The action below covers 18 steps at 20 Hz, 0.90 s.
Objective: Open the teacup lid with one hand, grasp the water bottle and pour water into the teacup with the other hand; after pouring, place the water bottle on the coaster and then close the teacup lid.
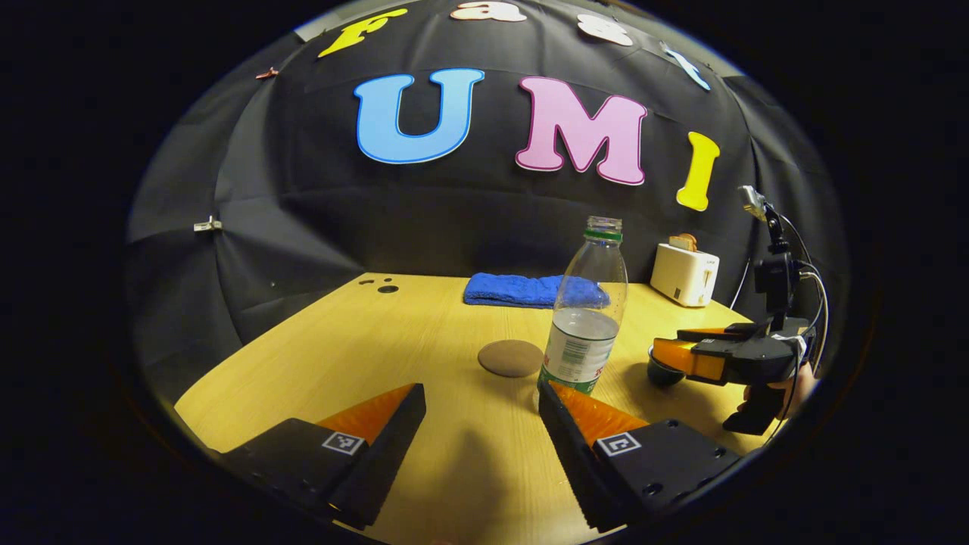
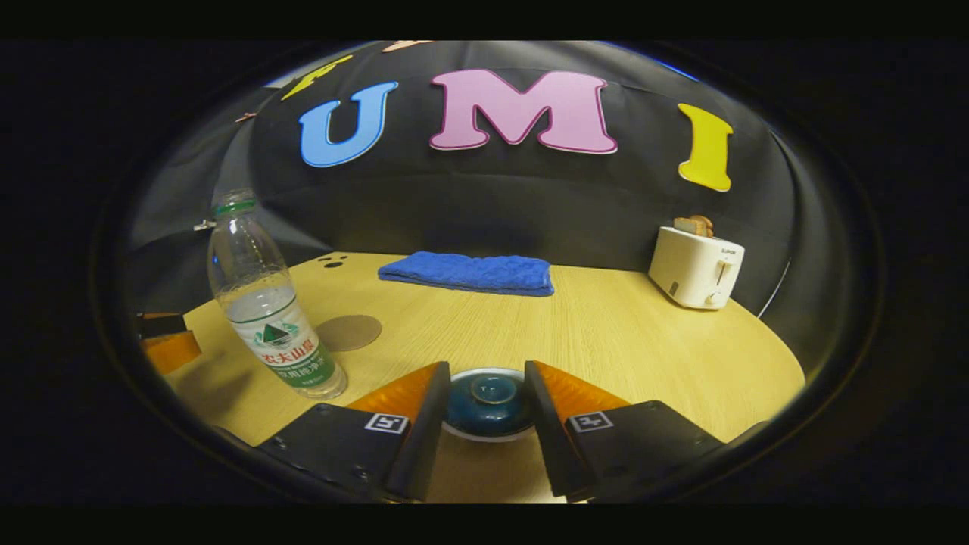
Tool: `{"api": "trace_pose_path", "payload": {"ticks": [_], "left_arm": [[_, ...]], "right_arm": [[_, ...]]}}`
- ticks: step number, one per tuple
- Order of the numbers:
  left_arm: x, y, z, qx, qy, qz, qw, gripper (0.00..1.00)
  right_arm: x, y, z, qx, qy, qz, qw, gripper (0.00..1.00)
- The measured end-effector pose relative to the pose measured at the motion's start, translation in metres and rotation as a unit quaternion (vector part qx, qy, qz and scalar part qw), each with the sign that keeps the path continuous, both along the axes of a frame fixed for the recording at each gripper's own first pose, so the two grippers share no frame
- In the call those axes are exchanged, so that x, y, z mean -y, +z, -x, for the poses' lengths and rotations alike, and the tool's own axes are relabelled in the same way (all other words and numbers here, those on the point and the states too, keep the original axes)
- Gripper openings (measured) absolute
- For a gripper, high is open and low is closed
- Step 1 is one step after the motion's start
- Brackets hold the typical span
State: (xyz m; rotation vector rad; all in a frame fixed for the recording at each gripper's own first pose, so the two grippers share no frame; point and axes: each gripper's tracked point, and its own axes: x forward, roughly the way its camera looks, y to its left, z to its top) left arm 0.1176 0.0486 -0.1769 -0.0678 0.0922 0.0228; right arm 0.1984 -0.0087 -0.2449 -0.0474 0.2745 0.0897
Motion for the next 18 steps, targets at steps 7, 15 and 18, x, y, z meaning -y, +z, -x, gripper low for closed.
{"api": "trace_pose_path", "payload": {"ticks": [7, 15, 18], "left_arm": [[0.004, -0.001, -0.003, -0.003, 0.003, 0.012, 1.000, 0.96], [0.036, 0.014, -0.015, 0.018, -0.041, 0.009, 0.999, 0.95], [0.055, 0.021, -0.023, 0.029, -0.070, 0.001, 0.997, 0.95]], "right_arm": [[0.000, 0.001, -0.007, -0.011, 0.011, -0.012, 1.000, 0.40], [0.004, 0.008, -0.004, -0.005, 0.015, -0.019, 1.000, 0.24], [0.009, 0.018, -0.004, 0.003, 0.014, -0.019, 1.000, 0.24]]}}
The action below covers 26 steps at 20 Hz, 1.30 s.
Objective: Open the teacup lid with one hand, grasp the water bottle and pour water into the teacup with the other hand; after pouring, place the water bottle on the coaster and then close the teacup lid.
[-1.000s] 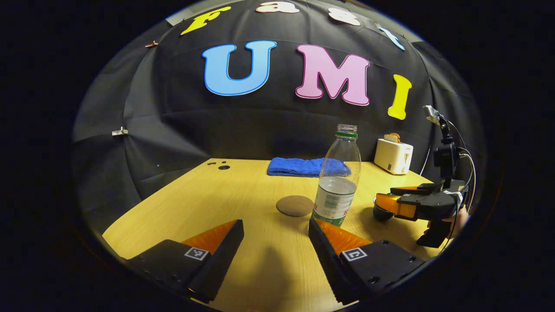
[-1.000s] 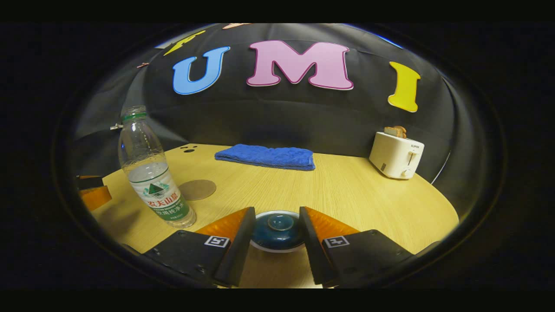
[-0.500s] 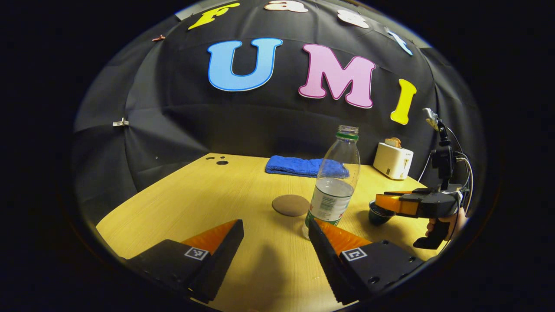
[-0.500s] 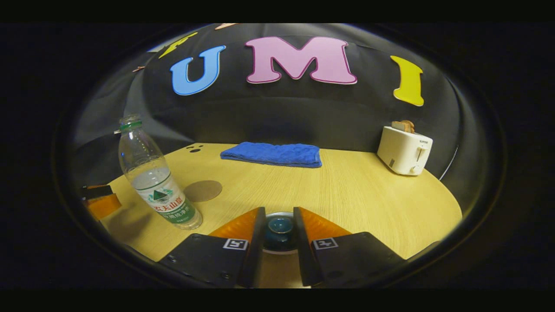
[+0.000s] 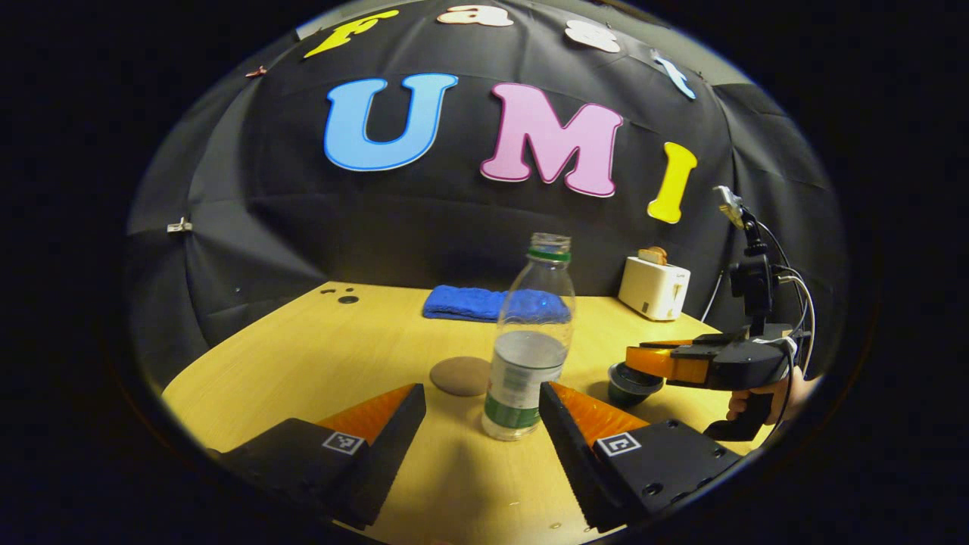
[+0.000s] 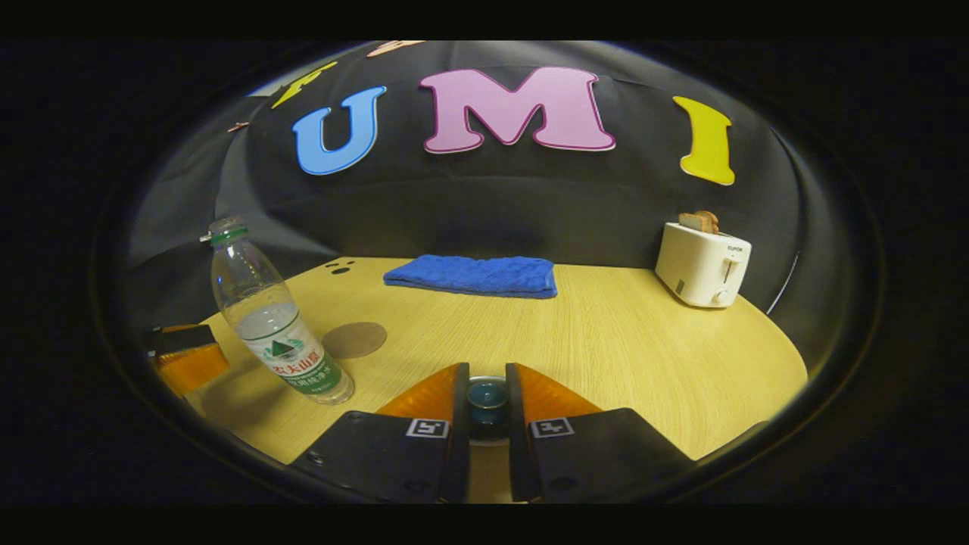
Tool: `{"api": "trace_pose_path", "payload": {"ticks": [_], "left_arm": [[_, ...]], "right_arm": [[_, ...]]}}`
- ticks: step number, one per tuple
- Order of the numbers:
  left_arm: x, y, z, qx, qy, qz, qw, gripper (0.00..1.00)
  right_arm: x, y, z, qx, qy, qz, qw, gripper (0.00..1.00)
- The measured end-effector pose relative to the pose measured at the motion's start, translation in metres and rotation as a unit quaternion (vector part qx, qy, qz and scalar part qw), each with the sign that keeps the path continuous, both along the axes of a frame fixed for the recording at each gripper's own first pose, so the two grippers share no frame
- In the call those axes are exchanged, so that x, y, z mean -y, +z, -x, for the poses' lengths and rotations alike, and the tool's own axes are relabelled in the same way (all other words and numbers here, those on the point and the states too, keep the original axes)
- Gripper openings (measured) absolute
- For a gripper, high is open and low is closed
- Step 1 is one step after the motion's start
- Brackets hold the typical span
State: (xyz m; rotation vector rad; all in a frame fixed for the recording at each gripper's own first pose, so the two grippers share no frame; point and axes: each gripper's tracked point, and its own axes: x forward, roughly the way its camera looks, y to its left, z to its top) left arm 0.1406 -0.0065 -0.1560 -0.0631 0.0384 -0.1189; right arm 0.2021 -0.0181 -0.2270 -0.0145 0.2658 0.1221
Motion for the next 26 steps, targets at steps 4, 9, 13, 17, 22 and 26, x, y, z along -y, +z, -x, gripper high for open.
{"api": "trace_pose_path", "payload": {"ticks": [4, 9, 13, 17, 22, 26], "left_arm": [[0.020, 0.002, -0.015, 0.008, -0.023, 0.005, 1.000, 0.95], [0.033, 0.003, -0.042, 0.014, -0.029, 0.026, 0.999, 0.95], [0.034, 0.006, -0.064, 0.020, -0.026, 0.026, 0.999, 0.95], [0.036, 0.005, -0.076, 0.020, -0.033, 0.026, 0.999, 0.93], [0.038, 0.009, -0.082, 0.026, -0.033, 0.011, 0.999, 0.86], [0.045, 0.008, -0.083, 0.022, -0.043, -0.012, 0.999, 0.81]], "right_arm": [[0.011, 0.020, 0.007, 0.011, -0.008, -0.007, 1.000, 0.19], [0.031, 0.037, 0.026, 0.023, -0.022, -0.012, 0.999, 0.24], [0.051, 0.039, 0.036, 0.026, -0.035, -0.005, 0.999, 0.24], [0.060, 0.023, 0.048, 0.009, -0.044, -0.010, 0.999, 0.19], [0.062, 0.012, 0.052, -0.005, -0.045, -0.015, 0.999, 0.24], [0.070, 0.013, 0.054, -0.006, -0.055, -0.021, 0.998, 0.24]]}}
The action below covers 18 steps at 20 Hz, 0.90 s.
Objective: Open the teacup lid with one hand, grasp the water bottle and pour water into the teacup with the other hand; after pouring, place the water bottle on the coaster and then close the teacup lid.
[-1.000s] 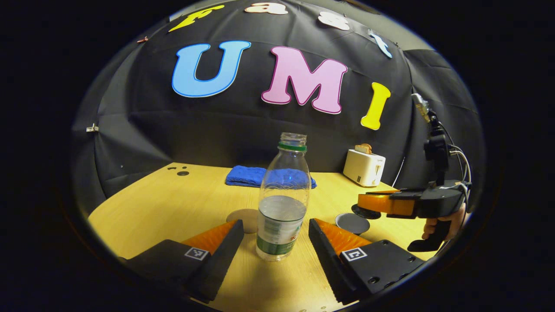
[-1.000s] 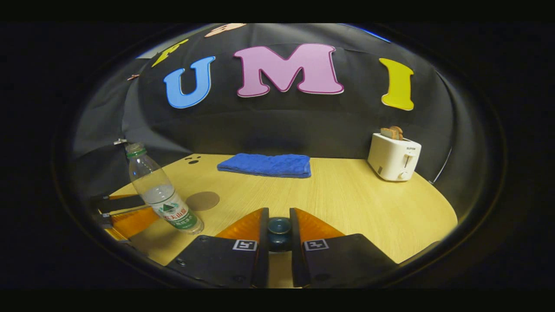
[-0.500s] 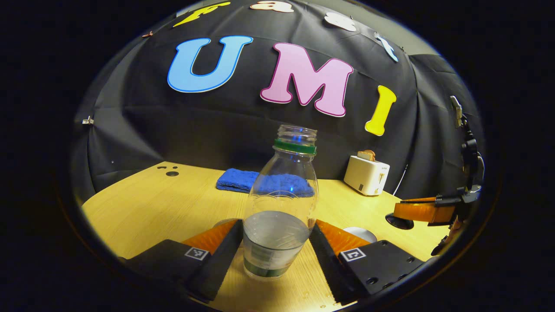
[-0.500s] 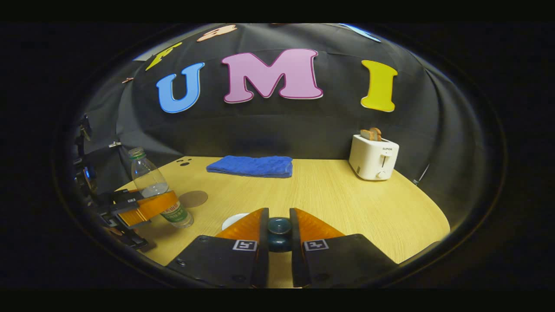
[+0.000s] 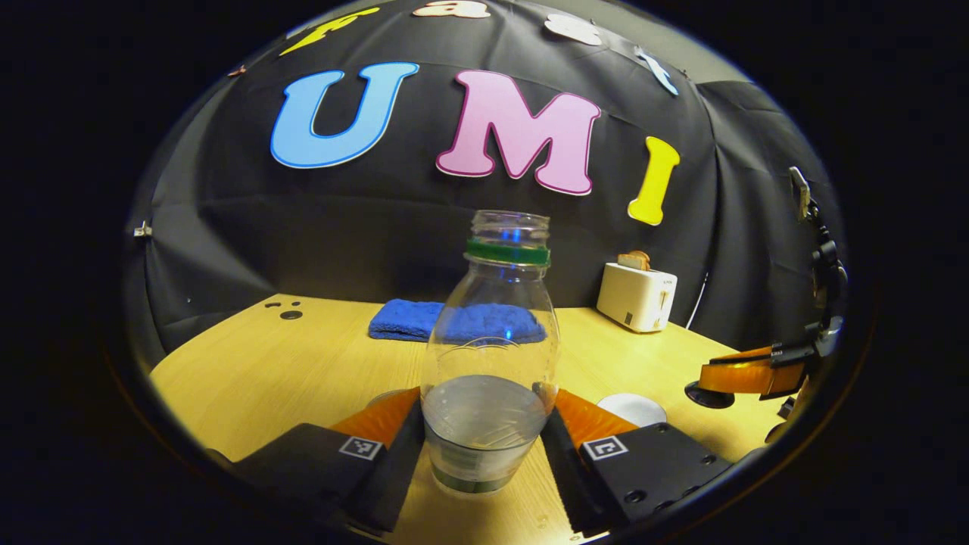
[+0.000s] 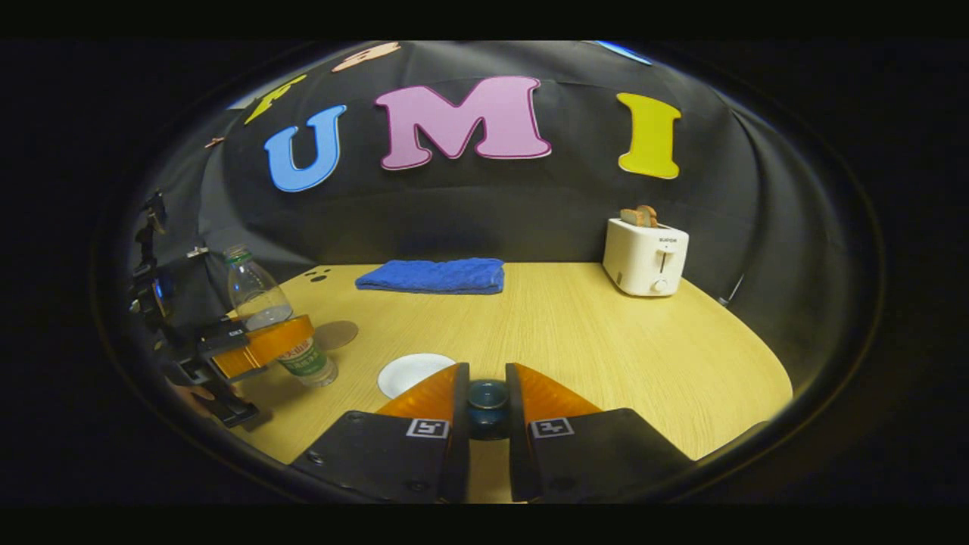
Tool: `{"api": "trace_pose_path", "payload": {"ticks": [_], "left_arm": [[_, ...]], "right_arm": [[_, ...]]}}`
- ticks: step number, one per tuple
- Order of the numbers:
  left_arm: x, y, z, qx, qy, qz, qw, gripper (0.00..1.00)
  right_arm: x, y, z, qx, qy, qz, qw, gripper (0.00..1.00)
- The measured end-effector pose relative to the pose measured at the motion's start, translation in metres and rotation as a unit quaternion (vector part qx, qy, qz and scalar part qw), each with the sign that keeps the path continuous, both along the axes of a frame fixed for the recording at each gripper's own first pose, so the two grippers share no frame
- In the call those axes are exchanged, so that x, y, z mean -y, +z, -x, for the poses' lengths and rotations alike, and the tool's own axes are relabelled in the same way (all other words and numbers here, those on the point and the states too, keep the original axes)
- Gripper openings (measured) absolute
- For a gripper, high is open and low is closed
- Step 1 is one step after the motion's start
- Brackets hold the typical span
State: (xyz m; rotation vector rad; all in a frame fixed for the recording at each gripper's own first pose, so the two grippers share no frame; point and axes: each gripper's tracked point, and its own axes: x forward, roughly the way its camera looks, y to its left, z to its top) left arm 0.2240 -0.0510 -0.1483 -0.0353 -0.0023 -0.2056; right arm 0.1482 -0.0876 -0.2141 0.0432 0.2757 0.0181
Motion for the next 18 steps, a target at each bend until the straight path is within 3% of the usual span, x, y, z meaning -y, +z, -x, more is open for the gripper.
{"api": "trace_pose_path", "payload": {"ticks": [3, 6, 7, 8, 10, 11, 13, 18], "left_arm": [[-0.004, -0.001, 0.001, 0.001, 0.023, -0.053, 0.998, 0.76], [-0.003, 0.010, 0.003, 0.030, 0.033, -0.158, 0.986, 0.75], [0.000, 0.012, 0.004, 0.035, 0.036, -0.193, 0.980, 0.75], [0.001, 0.011, 0.006, 0.040, 0.039, -0.224, 0.973, 0.75], [0.006, 0.010, 0.007, 0.044, 0.041, -0.287, 0.956, 0.75], [0.007, 0.010, 0.007, 0.048, 0.044, -0.324, 0.944, 0.75], [0.014, 0.008, 0.005, 0.057, 0.040, -0.389, 0.919, 0.75], [0.007, -0.012, -0.007, 0.030, 0.045, -0.454, 0.889, 0.75]], "right_arm": [[0.010, 0.001, 0.005, 0.002, -0.015, -0.007, 1.000, 0.24], [0.020, -0.004, 0.009, -0.003, -0.025, -0.018, 1.000, 0.24], [0.023, -0.007, 0.012, -0.007, -0.028, -0.023, 0.999, 0.19], [0.026, -0.009, 0.015, -0.010, -0.031, -0.025, 0.999, 0.24], [0.036, -0.009, 0.018, -0.011, -0.037, -0.020, 0.999, 0.19], [0.041, -0.010, 0.020, -0.010, -0.040, -0.018, 0.999, 0.24], [0.049, -0.010, 0.022, -0.008, -0.044, -0.013, 0.999, 0.24], [0.068, -0.011, 0.024, -0.006, -0.051, -0.005, 0.999, 0.24]]}}
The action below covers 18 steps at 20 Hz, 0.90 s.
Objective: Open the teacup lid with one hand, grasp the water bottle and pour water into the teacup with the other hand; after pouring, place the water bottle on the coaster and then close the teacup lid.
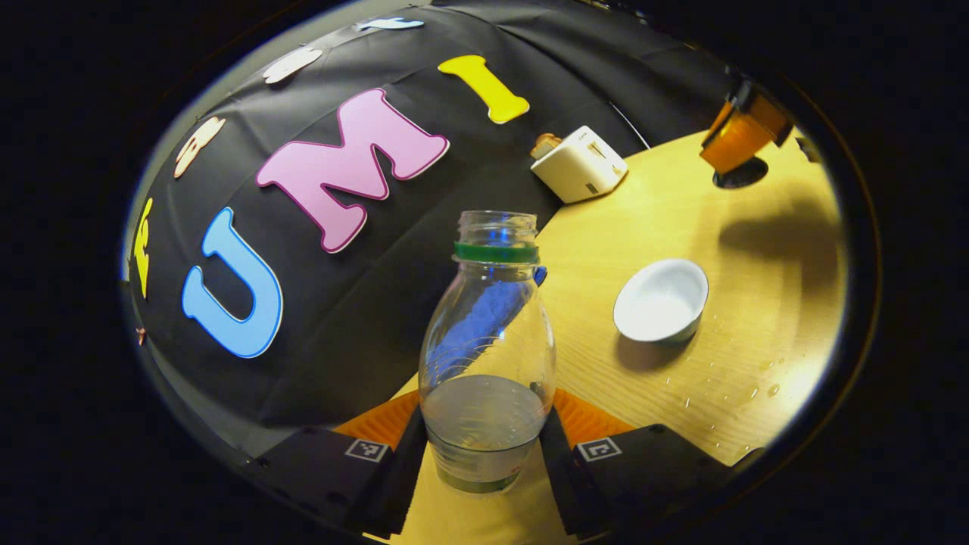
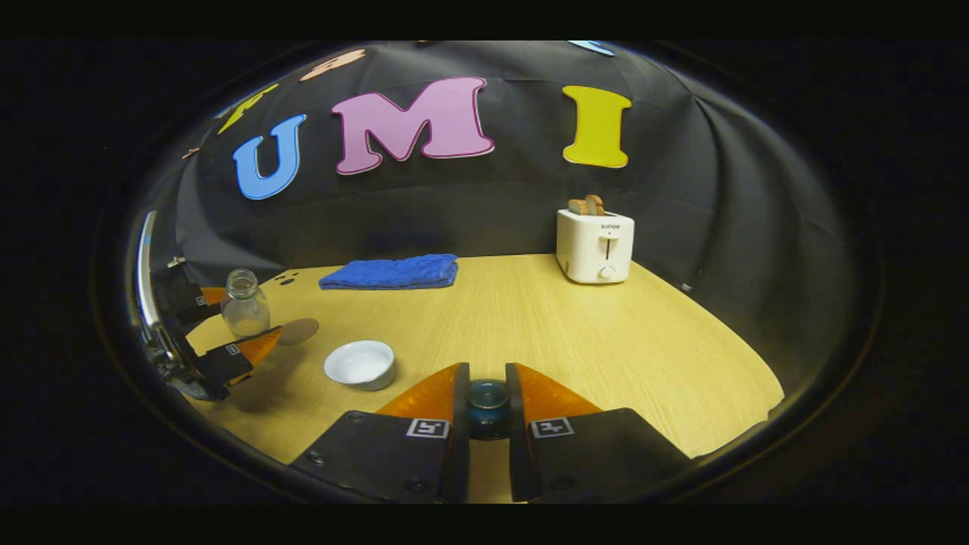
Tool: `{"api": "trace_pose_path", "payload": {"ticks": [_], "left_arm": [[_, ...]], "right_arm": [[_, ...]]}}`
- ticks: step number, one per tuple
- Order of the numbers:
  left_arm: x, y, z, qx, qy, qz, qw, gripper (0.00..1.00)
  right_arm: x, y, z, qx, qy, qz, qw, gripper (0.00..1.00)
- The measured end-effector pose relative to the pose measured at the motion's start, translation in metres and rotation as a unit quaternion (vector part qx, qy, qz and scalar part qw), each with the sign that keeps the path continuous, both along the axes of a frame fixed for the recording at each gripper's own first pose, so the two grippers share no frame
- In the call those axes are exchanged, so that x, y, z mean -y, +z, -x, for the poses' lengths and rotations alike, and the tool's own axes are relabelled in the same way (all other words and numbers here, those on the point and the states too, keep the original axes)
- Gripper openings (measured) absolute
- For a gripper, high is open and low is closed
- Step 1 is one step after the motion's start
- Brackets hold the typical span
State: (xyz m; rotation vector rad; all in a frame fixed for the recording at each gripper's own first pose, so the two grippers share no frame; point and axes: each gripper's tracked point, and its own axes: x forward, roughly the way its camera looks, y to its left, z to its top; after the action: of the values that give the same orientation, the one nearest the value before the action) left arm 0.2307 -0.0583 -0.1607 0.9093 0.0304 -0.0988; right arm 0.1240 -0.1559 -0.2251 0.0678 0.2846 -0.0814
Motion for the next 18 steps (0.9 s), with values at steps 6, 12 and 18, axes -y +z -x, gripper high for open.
{"api": "trace_pose_path", "payload": {"ticks": [6, 12, 18], "left_arm": [[-0.008, -0.009, -0.019, -0.010, 0.010, -0.093, 0.996, 0.75], [0.004, -0.009, -0.035, -0.003, -0.011, -0.190, 0.982, 0.75], [0.009, -0.012, -0.049, 0.002, -0.020, -0.266, 0.964, 0.75]], "right_arm": [[0.022, -0.006, 0.006, -0.005, -0.002, 0.014, 1.000, 0.24], [0.033, -0.007, 0.006, -0.002, -0.001, 0.022, 1.000, 0.24], [0.036, -0.009, 0.002, -0.002, 0.004, 0.025, 1.000, 0.24]]}}
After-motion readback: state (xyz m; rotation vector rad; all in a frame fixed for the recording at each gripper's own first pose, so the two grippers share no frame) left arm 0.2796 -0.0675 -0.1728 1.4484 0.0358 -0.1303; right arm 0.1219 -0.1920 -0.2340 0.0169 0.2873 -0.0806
